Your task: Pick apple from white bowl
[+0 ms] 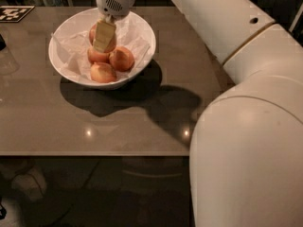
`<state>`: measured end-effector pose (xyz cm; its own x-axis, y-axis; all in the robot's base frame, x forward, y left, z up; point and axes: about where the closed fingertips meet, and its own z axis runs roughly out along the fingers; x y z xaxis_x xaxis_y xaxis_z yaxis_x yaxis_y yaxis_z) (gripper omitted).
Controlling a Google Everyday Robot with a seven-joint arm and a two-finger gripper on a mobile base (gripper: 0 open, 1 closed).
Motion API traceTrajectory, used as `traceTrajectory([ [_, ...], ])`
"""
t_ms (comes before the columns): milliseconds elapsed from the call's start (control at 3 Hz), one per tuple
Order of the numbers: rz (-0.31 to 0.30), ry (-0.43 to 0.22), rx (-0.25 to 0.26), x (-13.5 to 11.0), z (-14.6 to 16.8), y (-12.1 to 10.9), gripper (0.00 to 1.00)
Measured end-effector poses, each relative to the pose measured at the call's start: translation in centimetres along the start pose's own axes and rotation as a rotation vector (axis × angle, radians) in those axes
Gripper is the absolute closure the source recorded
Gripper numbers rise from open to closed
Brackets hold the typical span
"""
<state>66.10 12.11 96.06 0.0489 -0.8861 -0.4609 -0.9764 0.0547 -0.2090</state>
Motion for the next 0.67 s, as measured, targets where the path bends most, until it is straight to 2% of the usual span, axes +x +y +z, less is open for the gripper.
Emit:
traceTrajectory([
  [667,-0.132,-0.058,0.12,-4.7,-10.0,4.6,1.0],
])
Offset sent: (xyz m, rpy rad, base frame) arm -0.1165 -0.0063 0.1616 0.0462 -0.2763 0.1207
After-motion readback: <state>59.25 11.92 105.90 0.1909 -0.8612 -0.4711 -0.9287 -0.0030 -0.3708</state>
